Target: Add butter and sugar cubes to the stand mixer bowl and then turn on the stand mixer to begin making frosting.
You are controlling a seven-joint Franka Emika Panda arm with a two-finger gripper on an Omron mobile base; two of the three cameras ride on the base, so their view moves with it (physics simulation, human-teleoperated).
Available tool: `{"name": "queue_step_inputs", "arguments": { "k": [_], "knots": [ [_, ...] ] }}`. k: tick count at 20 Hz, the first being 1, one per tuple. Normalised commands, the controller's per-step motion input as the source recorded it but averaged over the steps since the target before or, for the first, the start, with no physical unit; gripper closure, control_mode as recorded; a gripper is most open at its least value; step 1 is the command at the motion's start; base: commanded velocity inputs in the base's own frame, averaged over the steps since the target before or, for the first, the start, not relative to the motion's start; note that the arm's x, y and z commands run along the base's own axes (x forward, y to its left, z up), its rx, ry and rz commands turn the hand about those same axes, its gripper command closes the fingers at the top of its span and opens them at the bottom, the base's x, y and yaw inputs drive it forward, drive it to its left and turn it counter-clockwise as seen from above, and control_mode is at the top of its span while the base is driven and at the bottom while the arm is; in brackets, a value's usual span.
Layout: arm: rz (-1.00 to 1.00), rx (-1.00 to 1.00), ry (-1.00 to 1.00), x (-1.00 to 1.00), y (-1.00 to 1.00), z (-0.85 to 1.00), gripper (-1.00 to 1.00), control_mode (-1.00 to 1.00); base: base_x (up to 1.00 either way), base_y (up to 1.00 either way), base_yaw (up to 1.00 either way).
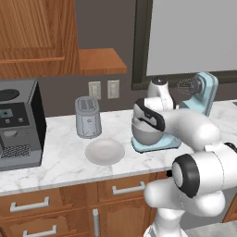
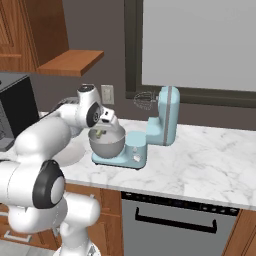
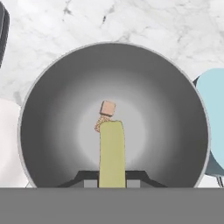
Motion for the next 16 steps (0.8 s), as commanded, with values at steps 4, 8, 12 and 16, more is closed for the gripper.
{"name": "queue_step_inputs", "arguments": {
  "k": [4,8,12,16],
  "knots": [
    [-0.01,0.00,0.09,0.04,-0.09,-0.24,1.00,-1.00,0.00,0.00,0.00],
    [0.00,0.00,0.09,0.10,-0.09,-0.18,1.00,-1.00,0.00,0.00,0.00],
    [0.00,0.00,0.09,0.09,-0.02,-0.17,-1.00,-1.00,0.00,0.00,0.00],
    [0.00,0.00,0.06,0.00,-0.03,-0.05,-1.00,-1.00,0.00,0.00,0.00]
  ]
}}
